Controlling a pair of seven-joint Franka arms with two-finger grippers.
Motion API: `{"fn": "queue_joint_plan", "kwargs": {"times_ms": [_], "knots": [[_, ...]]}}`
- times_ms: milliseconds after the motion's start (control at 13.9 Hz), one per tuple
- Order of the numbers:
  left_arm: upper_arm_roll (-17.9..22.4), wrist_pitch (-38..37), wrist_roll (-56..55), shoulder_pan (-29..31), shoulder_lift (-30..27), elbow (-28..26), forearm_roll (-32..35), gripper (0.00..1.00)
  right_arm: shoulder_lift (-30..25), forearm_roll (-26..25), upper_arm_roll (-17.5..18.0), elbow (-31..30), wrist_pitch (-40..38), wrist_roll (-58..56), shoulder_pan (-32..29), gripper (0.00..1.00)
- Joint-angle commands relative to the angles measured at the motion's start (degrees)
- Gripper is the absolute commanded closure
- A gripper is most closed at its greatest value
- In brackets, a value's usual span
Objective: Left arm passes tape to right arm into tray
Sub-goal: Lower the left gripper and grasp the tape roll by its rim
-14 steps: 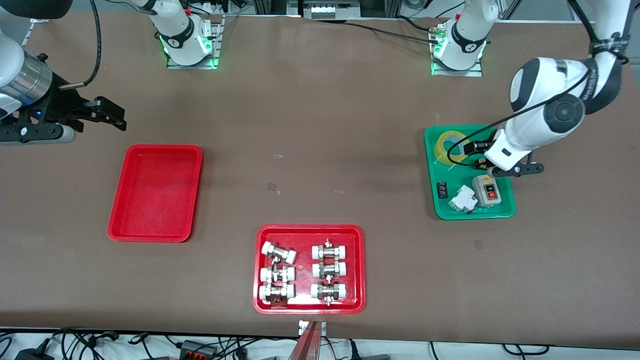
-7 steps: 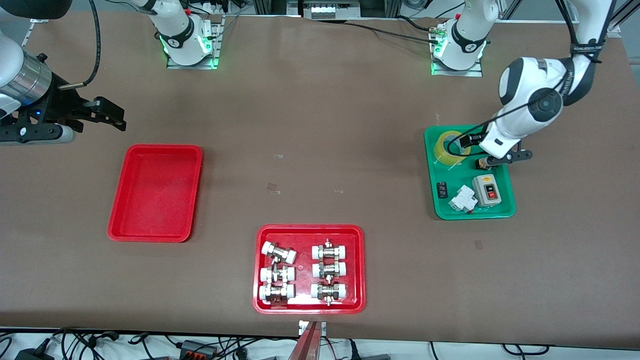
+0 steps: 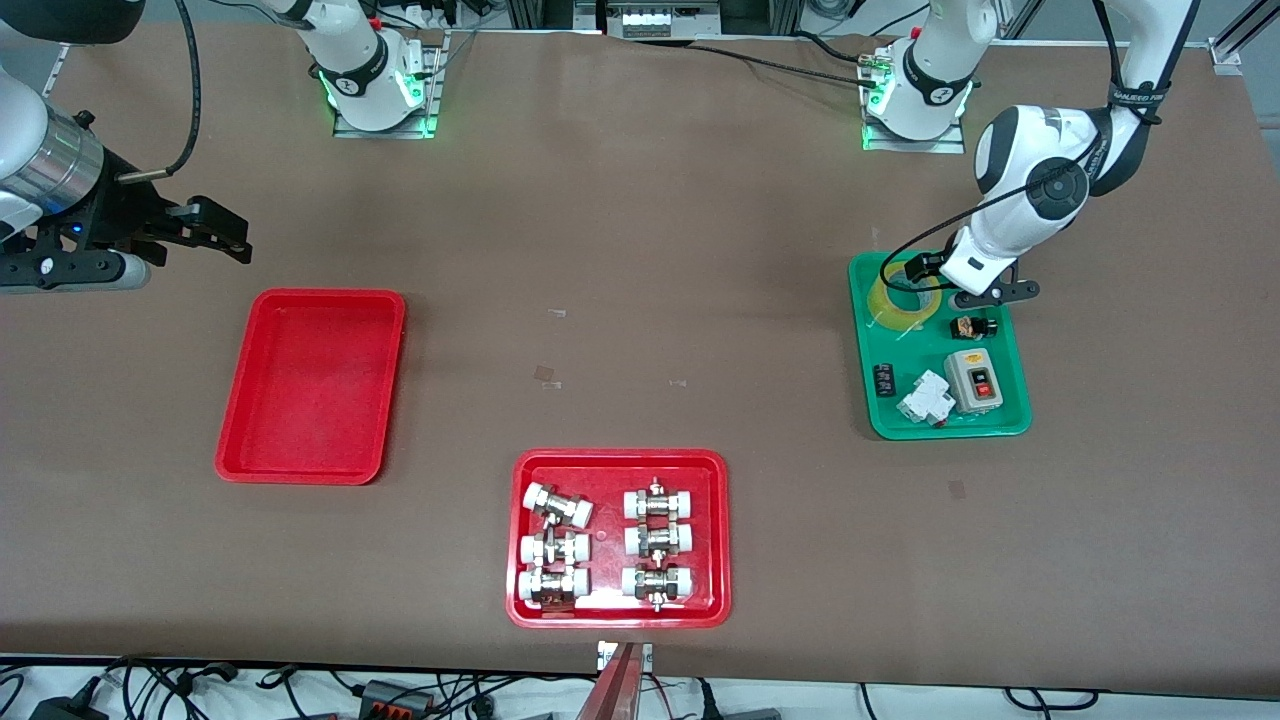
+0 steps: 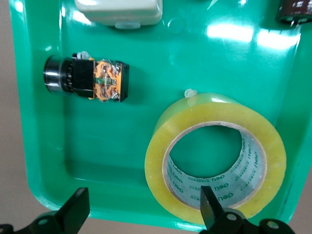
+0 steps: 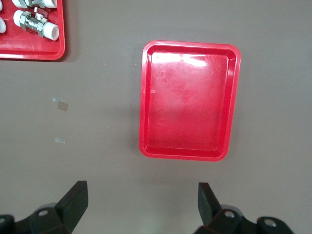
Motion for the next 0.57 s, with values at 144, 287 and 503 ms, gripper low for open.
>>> {"fn": "queue_joint_plan", "kwargs": {"times_ms": [144,287,503], "knots": [[-0.48,4.02,-1.0,2.48,4.52,-1.46,0.98,0.08,-0.38,1.04,0.13,-0.22,0.33,-0.79,-0.45,0.0],[-0.39,5.28,-1.0,2.57,5.05,-1.55,0.98,0.14,-0.47,1.04,0.13,-0.22,0.33,-0.79,-0.45,0.0],[-0.48,5.1,-2.31,2.57,4.96,-1.46,0.98,0.53,-0.65,1.04,0.13,-0.22,0.33,-0.79,-0.45,0.0]]}}
